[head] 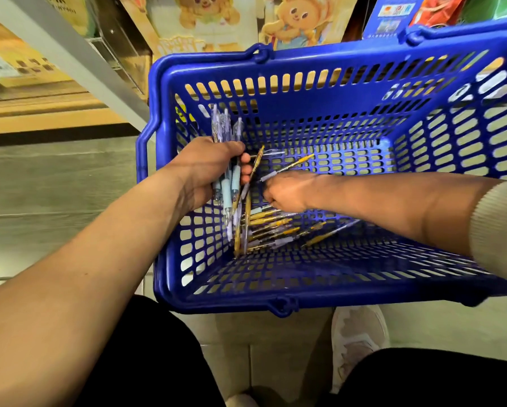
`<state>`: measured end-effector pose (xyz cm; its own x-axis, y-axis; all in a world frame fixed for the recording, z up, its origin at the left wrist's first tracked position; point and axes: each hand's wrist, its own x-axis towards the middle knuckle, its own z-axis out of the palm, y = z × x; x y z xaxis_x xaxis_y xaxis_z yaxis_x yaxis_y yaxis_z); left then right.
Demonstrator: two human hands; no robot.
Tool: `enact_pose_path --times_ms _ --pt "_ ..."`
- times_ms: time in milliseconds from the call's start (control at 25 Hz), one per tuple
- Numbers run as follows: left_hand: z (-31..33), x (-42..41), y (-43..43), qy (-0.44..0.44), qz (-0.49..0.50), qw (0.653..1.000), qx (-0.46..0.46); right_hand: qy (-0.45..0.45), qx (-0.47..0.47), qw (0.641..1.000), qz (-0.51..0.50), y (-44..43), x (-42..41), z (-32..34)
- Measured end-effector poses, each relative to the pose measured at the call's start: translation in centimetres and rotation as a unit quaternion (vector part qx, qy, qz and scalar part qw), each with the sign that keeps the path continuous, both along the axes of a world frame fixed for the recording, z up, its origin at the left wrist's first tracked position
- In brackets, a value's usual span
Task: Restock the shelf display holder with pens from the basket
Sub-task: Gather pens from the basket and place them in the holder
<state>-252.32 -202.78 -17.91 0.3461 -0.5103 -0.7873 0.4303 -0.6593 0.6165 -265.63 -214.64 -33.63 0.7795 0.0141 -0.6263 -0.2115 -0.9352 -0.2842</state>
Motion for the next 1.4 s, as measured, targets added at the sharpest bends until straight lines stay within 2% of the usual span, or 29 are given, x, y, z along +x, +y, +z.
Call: enact_pose_path --times_ms 120,320,520,600,720,800,880,960,1080,1200,1360,1400 --pt "-0.1 -0.1 0.0 -0.008 -0.006 1.000 -0.001 0.054 0.004 0.998 0.016 -1.2 -0.7 0.0" --pt "-0.1 -0.5 -0.4 -0.006 -0.016 1.000 -0.001 0.065 -0.007 0.996 0.060 -2.9 -2.9 1.0" --pt "-0.4 -0.7 -0.8 -0.006 -0.028 1.000 0.013 0.100 -0.082 0.989 0.075 -4.7 -5.2 1.5" --pt "-0.5 -0.8 -0.8 0.010 -0.012 1.000 0.004 0.101 -0.089 0.990 0.045 -5.2 -5.7 1.3" --pt "-0.8 -0.7 -0.8 0.020 -0.001 1.000 -0.013 0.094 0.010 0.989 -0.114 -7.0 -5.2 2.2" --pt "-0.9 -0.6 -0.8 0.011 -0.004 1.000 -0.015 0.035 0.094 0.964 -0.246 -8.5 -4.6 2.8" --pt "-0.9 -0.5 -0.8 0.010 0.007 1.000 -0.020 -0.046 0.162 0.916 -0.364 -9.3 -3.8 3.4" --pt "-0.8 -0.4 -0.8 0.012 0.015 0.999 -0.028 -0.110 0.208 0.868 -0.438 -9.2 -3.2 4.2" --pt "-0.9 -0.2 -0.6 -0.001 0.016 0.999 -0.034 -0.151 0.298 0.822 -0.461 -7.6 -1.8 5.8" --pt "-1.0 -0.3 -0.6 -0.022 0.003 1.000 -0.013 -0.149 0.402 0.764 -0.482 -5.5 0.2 7.6" --pt "-0.5 -0.7 -0.6 0.026 -0.010 1.000 -0.009 -0.181 0.453 0.708 -0.511 -2.7 2.8 8.9" --pt "-0.4 -0.6 -0.6 0.031 -0.002 0.999 -0.011 -0.181 0.475 0.684 -0.523 -2.6 2.9 8.9"
